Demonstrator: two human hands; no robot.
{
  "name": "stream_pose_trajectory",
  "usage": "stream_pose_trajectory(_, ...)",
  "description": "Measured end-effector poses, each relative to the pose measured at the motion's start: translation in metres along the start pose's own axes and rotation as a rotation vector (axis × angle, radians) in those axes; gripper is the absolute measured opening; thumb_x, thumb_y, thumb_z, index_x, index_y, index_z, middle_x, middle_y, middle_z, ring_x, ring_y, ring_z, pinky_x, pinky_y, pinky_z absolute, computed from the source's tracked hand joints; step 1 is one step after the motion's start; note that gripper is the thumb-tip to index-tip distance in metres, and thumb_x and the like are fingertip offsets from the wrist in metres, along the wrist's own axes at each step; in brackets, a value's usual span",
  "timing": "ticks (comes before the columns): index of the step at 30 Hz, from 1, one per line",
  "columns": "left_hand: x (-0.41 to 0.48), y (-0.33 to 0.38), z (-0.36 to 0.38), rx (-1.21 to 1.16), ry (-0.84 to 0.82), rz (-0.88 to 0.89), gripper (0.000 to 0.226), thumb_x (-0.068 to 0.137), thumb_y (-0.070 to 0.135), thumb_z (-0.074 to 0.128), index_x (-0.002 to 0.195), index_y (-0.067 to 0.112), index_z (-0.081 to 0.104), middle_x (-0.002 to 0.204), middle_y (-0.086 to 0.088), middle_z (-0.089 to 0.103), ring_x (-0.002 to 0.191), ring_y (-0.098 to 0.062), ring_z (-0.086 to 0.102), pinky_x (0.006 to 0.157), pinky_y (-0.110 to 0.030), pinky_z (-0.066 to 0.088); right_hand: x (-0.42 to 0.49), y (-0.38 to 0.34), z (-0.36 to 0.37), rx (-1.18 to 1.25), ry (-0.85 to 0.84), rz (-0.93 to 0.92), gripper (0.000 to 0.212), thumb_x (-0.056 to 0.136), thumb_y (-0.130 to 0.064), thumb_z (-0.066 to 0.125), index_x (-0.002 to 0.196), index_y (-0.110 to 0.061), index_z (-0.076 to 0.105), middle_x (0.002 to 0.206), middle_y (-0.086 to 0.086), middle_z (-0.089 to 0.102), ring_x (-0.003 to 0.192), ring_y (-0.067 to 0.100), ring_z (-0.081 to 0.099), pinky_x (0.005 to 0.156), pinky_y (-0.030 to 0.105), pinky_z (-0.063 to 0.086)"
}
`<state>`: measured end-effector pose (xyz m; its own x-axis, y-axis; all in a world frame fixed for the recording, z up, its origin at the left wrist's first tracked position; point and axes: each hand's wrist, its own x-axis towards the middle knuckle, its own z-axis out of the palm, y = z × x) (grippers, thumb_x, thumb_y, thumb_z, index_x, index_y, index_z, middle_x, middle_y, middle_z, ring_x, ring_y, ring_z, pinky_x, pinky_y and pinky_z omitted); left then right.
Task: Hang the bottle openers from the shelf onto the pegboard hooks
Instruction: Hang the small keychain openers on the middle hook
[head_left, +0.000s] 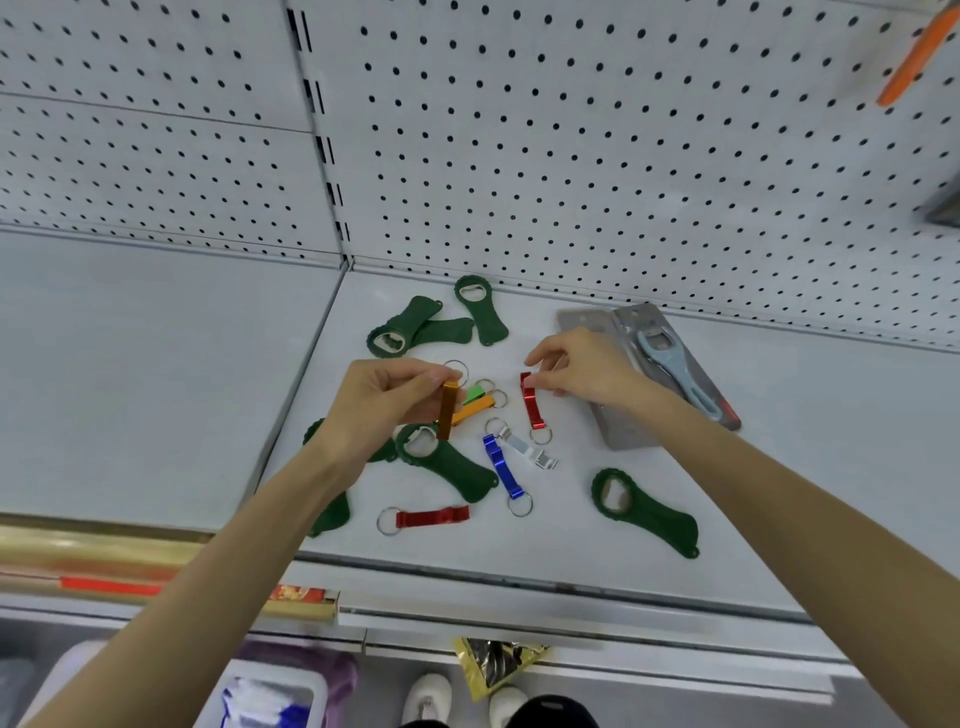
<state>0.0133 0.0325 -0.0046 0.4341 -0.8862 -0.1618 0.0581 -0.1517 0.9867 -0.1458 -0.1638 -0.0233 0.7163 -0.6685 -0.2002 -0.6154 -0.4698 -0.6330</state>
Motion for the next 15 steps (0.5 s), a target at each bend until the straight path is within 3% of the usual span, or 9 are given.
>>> stream_pose_trajectory(8, -0.01, -0.005, -0.008, -0.025, 0.033, -0.037, 0.019, 0.093, 0.017, 0.057, 0.101, 0.015, 0.073, 0.09, -0.004, 0.076, 0.084, -0.019, 0.074, 0.075, -0.024, 0.058, 0.003, 0.001, 0.003, 0.0, -0.046, -0.025, 0.019, 0.079, -0.017, 0.077, 0.097, -0.013, 0.071, 0.078, 0.002, 0.066, 0.053, 0.002, 0.058, 0.048, 0.005, 0.042)
stream_pose_trajectory(15, -0.012, -0.004, -0.007, -0.008, 0.043, -0.065, 0.018, 0.093, 0.018, 0.057, 0.097, 0.018, 0.074, 0.089, -0.002, 0.077, 0.083, -0.018, 0.074, 0.073, -0.023, 0.058, -0.003, 0.003, 0.004, 0.05, -0.021, -0.062, 0.014, 0.083, -0.021, 0.073, 0.09, -0.022, 0.061, 0.088, -0.004, 0.065, 0.072, 0.009, 0.062, 0.052, 0.011, 0.047)
